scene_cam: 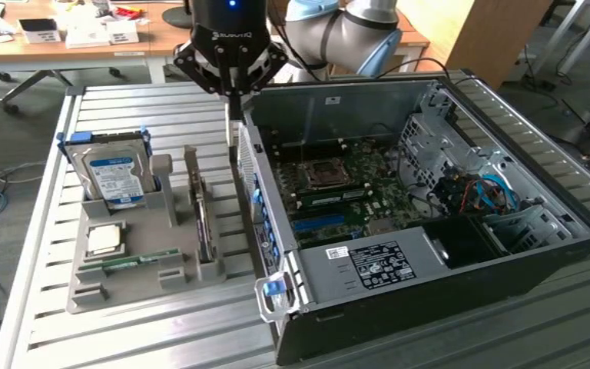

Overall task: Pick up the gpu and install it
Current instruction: 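Reach for the gpu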

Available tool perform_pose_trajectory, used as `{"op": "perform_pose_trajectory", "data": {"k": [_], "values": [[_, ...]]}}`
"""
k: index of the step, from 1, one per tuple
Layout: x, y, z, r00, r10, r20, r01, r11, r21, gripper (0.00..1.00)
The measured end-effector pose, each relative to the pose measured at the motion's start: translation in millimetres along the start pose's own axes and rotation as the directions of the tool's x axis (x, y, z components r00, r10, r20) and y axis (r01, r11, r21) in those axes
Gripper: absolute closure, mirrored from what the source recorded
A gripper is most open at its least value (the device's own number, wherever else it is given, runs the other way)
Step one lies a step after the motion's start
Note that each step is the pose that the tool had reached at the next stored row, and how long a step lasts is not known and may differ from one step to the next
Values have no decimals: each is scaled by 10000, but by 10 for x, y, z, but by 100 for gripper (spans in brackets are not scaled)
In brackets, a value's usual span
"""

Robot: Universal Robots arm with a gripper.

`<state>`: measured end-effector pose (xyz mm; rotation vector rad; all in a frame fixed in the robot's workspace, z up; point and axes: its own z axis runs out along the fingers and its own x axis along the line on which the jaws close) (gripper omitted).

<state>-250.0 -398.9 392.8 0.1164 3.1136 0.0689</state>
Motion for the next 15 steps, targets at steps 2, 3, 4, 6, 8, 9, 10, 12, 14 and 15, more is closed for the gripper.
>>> {"op": "perform_pose_trajectory", "data": {"k": [2,3,4,6,8,9,10,12,14,15], "values": [[64,-5,-2,10000,2,0,-2,10000,0,89],[98,-7,-2,10000,2,0,-2,10000,1,89],[130,-9,-3,10000,2,0,-2,10000,0,89],[193,-14,-4,10000,0,1,0,10000,0,89],[259,-19,-6,10000,1,0,-1,10000,0,89],[293,-22,-7,10000,2,0,-2,10000,1,89],[331,-24,-7,10000,2,1,-2,10000,0,89],[400,-30,-9,10000,1,1,-1,10000,0,89],[468,-35,-11,10000,0,1,0,10000,0,89],[497,-37,-11,10000,1,1,-1,10000,0,89]]}}
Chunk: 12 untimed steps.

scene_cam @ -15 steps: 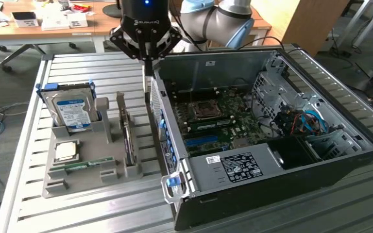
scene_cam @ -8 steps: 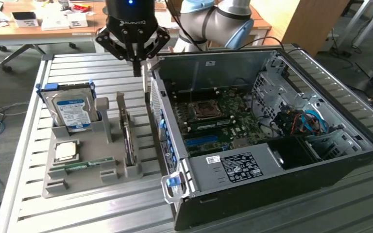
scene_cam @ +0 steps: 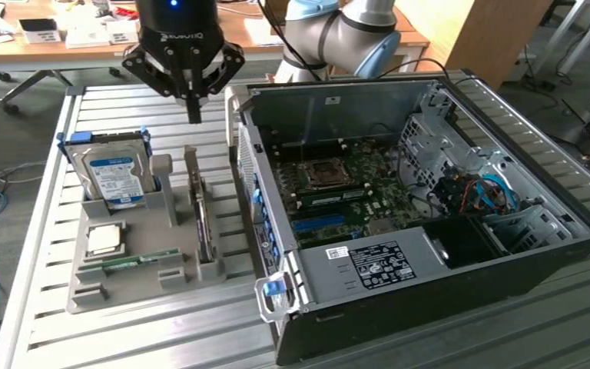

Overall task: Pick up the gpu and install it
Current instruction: 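Reach for the gpu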

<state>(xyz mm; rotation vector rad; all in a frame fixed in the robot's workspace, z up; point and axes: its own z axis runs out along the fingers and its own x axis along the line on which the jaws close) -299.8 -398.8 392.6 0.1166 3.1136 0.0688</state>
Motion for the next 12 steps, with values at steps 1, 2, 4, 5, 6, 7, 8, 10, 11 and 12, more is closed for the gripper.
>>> {"op": "perform_pose_trajectory", "data": {"k": [1,2,4,5,6,7,8,10,11,12], "values": [[25,-2,0,10000,1,1,-1,10000,0,89],[42,-3,-1,10000,1,0,-1,10000,0,89],[52,-4,-1,10000,-1,1,1,10000,0,89],[53,-4,-1,10000,-2,0,2,10000,0,89],[55,-4,-1,10000,0,0,0,10000,0,89],[55,-4,-1,10000,0,0,0,10000,0,89],[56,-4,-1,10000,0,0,0,10000,-1,89],[59,-4,-1,10000,0,0,0,10000,-1,89],[61,-5,-1,10000,0,0,0,10000,0,89],[63,-5,-1,10000,0,0,0,10000,0,89]]}}
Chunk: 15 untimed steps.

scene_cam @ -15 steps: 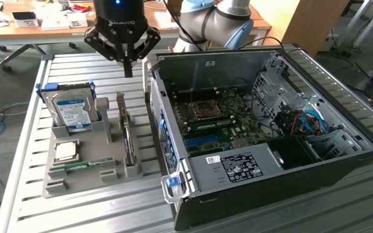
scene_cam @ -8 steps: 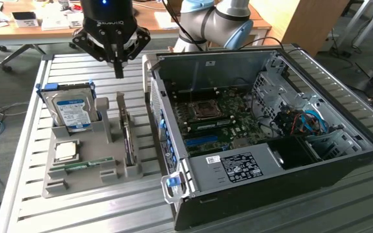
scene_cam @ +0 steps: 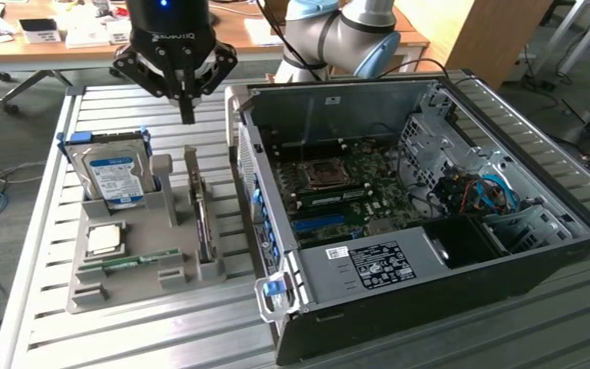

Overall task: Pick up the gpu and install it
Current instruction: 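Reach for the gpu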

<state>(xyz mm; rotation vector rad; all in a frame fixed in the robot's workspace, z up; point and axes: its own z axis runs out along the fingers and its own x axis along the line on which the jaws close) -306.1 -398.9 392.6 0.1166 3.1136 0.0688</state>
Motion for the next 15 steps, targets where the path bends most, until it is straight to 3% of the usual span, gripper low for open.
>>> {"op": "perform_pose_trajectory", "data": {"k": [7,15], "values": [[51,-4,-1,10000,0,0,0,10000,0,89],[182,-14,-4,10000,0,1,0,10000,0,89]]}}
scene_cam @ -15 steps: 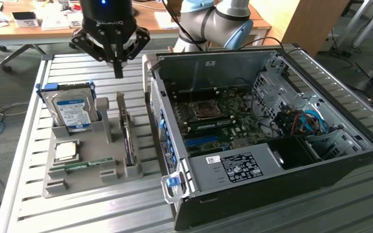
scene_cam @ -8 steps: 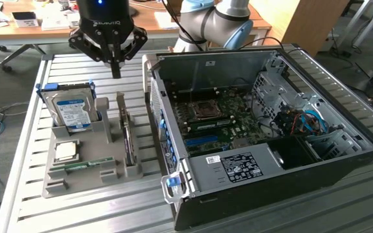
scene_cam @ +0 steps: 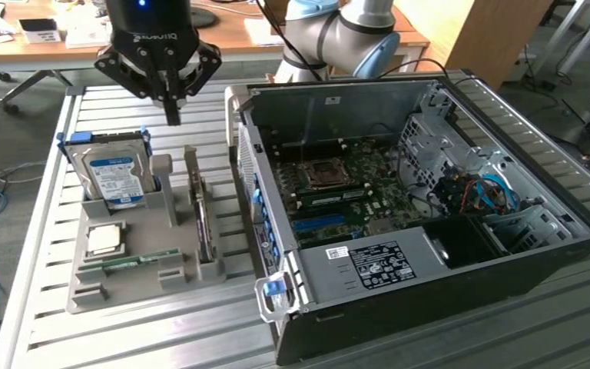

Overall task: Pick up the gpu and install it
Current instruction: 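Reach for the gpu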

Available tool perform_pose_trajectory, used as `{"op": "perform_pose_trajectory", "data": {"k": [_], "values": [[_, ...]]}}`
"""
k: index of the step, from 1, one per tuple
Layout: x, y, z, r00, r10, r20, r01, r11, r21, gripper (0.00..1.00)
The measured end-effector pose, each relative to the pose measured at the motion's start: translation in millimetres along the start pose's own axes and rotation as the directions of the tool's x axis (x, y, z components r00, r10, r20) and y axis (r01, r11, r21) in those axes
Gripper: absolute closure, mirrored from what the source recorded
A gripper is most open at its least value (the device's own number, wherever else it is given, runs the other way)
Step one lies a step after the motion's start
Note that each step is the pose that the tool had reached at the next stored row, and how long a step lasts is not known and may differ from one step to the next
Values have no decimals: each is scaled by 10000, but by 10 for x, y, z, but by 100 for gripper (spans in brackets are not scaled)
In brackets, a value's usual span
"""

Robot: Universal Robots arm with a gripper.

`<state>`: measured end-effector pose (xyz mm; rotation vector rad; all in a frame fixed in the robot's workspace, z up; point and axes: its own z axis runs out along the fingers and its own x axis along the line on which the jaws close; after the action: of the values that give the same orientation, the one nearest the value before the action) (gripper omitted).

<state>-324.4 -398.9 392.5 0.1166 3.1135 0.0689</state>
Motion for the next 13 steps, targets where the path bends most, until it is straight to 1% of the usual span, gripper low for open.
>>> {"op": "perform_pose_trajectory", "data": {"k": [6,13], "values": [[96,-7,-3,10000,1,0,-1,10000,1,89],[60,-4,-2,10000,1,0,-1,10000,0,89]]}}
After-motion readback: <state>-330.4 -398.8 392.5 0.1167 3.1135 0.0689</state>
